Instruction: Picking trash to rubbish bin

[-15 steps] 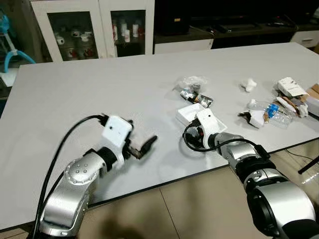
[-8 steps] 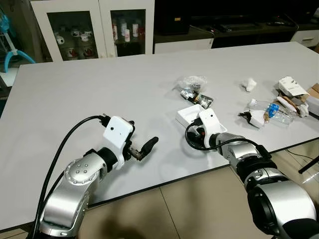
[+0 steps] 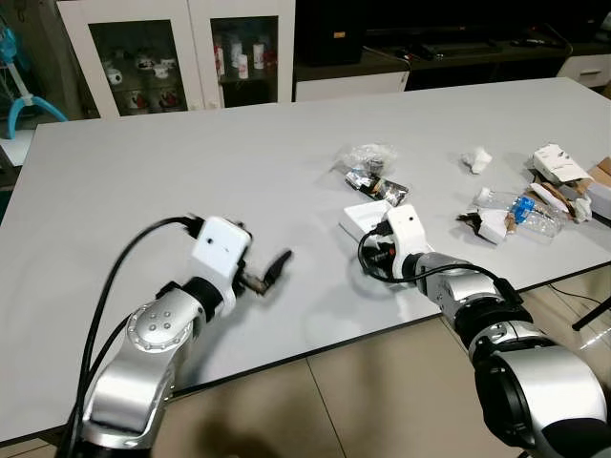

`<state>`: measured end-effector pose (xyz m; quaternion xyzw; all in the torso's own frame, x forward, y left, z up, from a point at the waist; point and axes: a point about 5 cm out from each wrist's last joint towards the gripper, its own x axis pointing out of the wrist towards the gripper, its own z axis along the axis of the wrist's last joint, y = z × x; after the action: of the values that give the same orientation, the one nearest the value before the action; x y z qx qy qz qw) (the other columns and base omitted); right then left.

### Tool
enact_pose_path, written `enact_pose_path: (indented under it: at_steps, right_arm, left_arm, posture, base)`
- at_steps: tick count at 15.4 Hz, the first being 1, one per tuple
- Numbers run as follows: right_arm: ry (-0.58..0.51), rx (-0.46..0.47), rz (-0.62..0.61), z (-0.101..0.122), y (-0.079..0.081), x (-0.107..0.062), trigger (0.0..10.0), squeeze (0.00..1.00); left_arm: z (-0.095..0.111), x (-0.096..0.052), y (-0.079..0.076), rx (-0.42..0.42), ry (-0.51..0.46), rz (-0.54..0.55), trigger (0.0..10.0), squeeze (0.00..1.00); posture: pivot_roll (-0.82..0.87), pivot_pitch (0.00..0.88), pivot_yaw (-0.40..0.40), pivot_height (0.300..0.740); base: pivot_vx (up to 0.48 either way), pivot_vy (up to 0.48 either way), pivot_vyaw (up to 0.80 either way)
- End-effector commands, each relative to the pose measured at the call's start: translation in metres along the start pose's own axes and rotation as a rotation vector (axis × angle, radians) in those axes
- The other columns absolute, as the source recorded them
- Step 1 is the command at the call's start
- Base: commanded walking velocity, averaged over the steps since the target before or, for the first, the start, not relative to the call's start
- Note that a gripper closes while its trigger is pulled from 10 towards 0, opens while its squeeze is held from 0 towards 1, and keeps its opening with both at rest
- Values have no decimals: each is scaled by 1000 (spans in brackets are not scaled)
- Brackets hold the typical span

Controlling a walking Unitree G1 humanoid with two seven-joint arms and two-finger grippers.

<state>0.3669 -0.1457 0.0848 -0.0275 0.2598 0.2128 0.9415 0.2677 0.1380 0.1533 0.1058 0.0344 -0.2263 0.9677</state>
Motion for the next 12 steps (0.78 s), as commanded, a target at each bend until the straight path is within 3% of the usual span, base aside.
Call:
enact_pose_path:
  at_steps: [1, 3, 7, 10, 11, 12]
  right_arm:
    - [-52, 20, 3, 14, -1, -1, 0, 0]
    - [-88, 49, 19, 18, 3, 0, 0, 0]
    - [-114, 44, 3, 18, 0, -2, 0, 0]
    - [-309, -63, -120, 60, -15, -22, 0, 0]
    - [-425, -59, -230, 78, -23, -42, 941, 0]
    - [-452, -72, -278, 81, -25, -49, 4510, 0]
  left_arm:
    - [4, 3, 2, 13, -24, 25, 10000, 0]
    - [1, 5, 2, -36, -35, 68, 10000, 0]
    - [-1, 6, -1, -35, -42, 83, 10000, 0]
    - [9, 7, 6, -41, -99, 130, 10000, 0]
    - [9, 6, 8, -89, -84, 151, 10000, 0]
    - [10, 5, 9, -95, -93, 162, 10000, 0]
  posture:
    - [35, 0, -54, 740]
    - [26, 0, -48, 740]
    - [24, 0, -45, 740]
    - [23, 0, -53, 740]
    - [22, 0, -50, 740]
    - [12, 0, -47, 740]
  base:
    - [0, 0, 0]
    - [0, 0, 0]
    - [0, 0, 0]
    - [0, 0, 0]
    - [0, 0, 0]
    - [0, 0, 0]
